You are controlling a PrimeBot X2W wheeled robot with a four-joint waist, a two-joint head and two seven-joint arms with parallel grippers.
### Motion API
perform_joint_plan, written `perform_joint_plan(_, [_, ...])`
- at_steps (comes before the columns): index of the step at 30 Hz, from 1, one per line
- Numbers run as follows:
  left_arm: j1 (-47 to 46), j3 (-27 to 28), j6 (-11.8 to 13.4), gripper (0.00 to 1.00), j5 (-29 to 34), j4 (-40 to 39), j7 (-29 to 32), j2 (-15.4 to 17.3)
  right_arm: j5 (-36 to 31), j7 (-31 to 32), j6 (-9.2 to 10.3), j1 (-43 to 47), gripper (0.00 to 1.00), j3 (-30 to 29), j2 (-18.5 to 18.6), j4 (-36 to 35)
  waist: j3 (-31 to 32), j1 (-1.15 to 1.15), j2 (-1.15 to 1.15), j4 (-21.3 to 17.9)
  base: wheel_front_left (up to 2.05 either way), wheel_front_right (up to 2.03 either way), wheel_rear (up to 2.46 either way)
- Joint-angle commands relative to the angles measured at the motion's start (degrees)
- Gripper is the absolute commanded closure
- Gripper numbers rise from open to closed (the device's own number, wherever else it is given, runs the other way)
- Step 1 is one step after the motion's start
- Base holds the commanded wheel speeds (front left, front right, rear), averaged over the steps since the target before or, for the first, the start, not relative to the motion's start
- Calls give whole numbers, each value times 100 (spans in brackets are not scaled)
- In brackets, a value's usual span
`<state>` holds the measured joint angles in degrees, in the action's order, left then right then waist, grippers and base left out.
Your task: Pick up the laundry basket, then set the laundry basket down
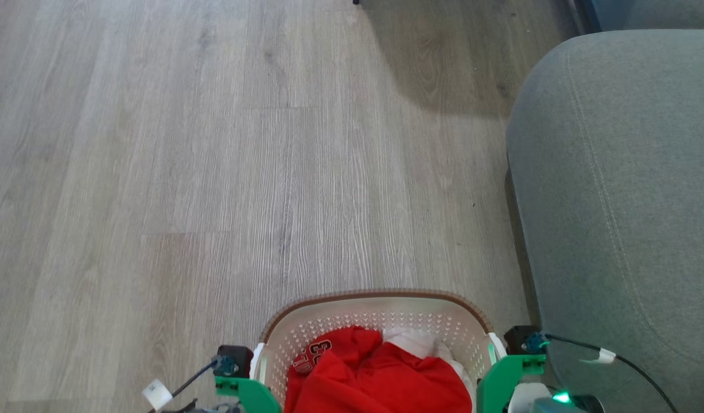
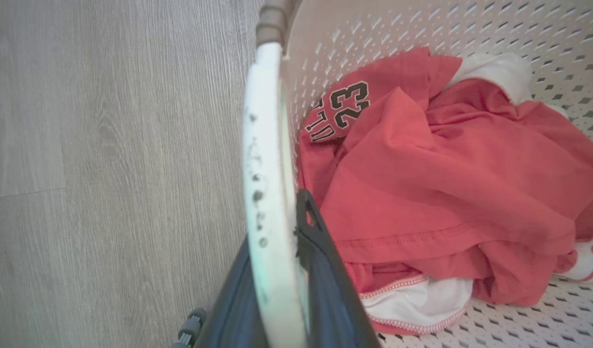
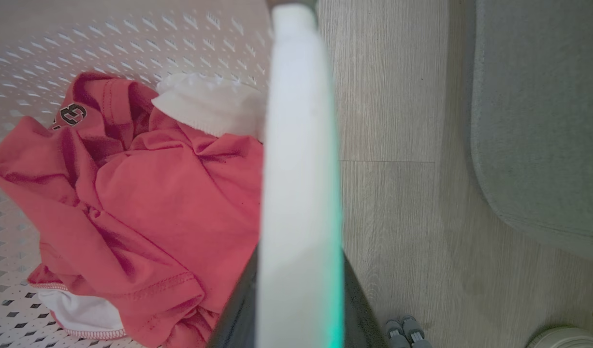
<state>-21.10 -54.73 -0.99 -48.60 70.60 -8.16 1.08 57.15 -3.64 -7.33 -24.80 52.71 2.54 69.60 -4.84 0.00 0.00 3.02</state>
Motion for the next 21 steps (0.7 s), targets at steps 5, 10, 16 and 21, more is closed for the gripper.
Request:
perform_joint_plan(5, [-247,23,70,100,-59,32,-115,180,107,-107,-16,-173,100,251,33,-28,27,0,0,-15,0,0,0])
perform_joint_plan(10, [-241,-31,76,100,-100,43,-117,180,191,-125,-16,-189,100,347,33,-10,58,0,0,-16,0,0,0])
perform_joint_plan(16, [-241,-104,98,100,-164,56,-111,180,306,-163,-16,-209,100,480,33,9,76,0,0,-9,0,0,0])
perform_joint_plan(21, [-226,-155,107,100,-218,75,-116,180,402,-182,-16,-222,100,586,33,14,84,0,0,-12,0,0,0])
